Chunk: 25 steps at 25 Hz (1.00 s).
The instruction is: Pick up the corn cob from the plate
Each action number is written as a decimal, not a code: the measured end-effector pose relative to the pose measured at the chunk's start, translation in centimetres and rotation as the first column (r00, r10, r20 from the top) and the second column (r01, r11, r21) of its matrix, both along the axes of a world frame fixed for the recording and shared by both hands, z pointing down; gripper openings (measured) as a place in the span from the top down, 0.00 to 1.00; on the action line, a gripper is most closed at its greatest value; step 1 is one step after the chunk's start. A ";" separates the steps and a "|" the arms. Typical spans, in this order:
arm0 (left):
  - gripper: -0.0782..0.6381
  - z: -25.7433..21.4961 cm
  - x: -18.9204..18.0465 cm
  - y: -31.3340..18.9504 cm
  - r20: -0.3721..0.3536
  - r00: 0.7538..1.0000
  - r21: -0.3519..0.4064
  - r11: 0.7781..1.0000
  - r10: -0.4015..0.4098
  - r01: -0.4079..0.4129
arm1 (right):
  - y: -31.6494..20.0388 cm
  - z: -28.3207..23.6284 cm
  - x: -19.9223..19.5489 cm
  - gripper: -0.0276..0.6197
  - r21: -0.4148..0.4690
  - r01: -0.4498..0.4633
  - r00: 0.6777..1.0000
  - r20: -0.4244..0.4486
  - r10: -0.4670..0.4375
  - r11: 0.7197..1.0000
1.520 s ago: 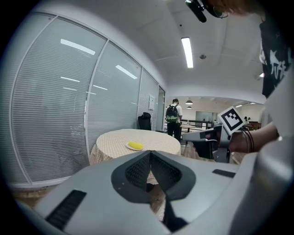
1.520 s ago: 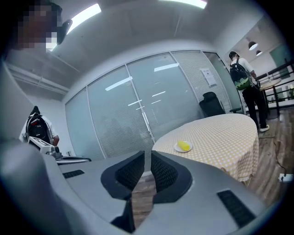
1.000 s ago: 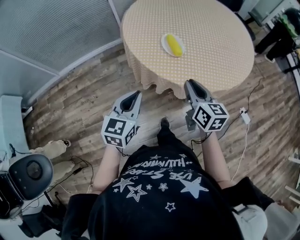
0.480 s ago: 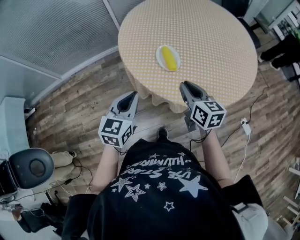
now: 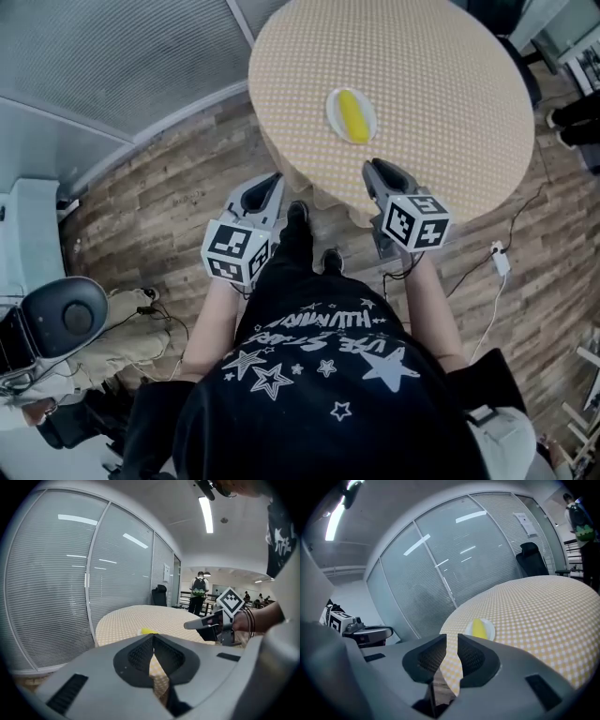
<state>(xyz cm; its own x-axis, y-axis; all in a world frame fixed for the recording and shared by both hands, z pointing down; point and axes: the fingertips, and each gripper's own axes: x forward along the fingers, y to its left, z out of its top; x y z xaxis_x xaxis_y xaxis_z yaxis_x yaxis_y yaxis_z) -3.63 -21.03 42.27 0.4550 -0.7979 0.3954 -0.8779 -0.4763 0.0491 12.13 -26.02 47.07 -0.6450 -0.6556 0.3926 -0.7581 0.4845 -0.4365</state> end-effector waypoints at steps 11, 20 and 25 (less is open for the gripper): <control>0.88 2.9 1.1 -8.5 -0.007 0.992 -0.042 0.991 0.124 -0.125 | -4.0 1.9 0.5 0.75 -0.063 -0.063 0.994 -0.096 0.057 0.996; 0.88 4.7 -1.1 -16.4 -0.068 0.979 -0.071 0.978 0.193 -0.198 | -10.5 4.9 -2.3 0.58 -0.134 -0.052 0.967 -0.254 0.017 0.990; 0.88 5.5 -2.0 -19.3 -0.097 0.971 -0.090 0.969 0.221 -0.229 | -13.0 7.0 -3.4 0.54 -0.204 -0.046 0.944 -0.329 -0.025 0.978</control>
<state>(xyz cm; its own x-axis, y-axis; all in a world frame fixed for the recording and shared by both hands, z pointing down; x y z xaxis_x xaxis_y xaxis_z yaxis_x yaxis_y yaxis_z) -5.67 -40.33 47.79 0.6539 -0.6295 0.4197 -0.7392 -0.6499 0.1768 8.75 -38.98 54.06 -0.4506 -0.5440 0.7079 -0.8804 0.4020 -0.2515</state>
